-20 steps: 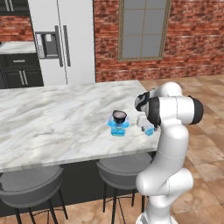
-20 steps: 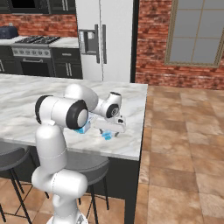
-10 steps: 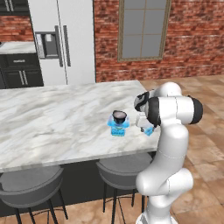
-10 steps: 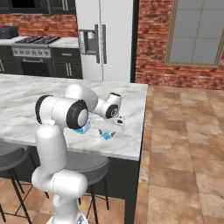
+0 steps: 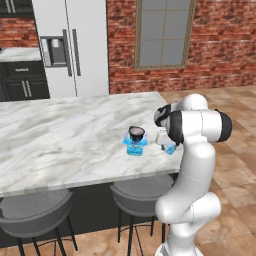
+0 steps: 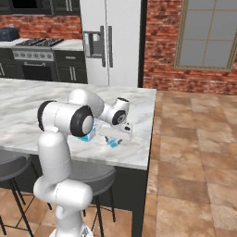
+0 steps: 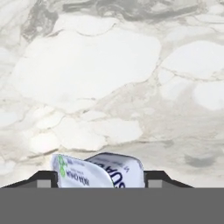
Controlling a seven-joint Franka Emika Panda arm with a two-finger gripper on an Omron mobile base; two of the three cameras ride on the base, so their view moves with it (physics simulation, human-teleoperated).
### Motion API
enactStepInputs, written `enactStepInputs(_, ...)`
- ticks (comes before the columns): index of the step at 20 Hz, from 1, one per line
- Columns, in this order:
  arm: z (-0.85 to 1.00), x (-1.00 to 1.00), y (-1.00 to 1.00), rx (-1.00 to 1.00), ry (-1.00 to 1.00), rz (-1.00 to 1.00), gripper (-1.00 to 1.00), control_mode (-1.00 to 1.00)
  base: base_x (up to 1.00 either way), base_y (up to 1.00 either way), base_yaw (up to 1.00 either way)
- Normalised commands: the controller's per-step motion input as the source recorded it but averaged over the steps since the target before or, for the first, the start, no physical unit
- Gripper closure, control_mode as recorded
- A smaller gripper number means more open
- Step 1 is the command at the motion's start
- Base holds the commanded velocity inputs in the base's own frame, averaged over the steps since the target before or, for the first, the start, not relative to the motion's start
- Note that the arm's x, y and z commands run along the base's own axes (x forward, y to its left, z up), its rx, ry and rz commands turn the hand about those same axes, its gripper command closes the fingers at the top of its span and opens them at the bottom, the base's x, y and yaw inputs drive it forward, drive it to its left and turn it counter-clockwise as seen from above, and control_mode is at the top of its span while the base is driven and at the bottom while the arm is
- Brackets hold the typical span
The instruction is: Stack the yogurt containers by placing the smaller containers on top of the larger containers.
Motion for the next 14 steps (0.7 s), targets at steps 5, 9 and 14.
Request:
enactStepInputs(5, 0.14, 0.00, -0.09, 0.04, 0.01, 0.00, 1.00, -1.00, 0.00, 0.00, 0.00)
enactStepInputs(9, 0.22, -0.01, -0.04, 0.09, 0.06, 0.00, 1.00, -1.00, 0.00, 0.00, 0.00)
enactStepInputs(14, 0.29, 0.00, -0.01, 0.11, 0.09, 0.00, 1.00, -1.00, 0.00, 0.00, 0.00)
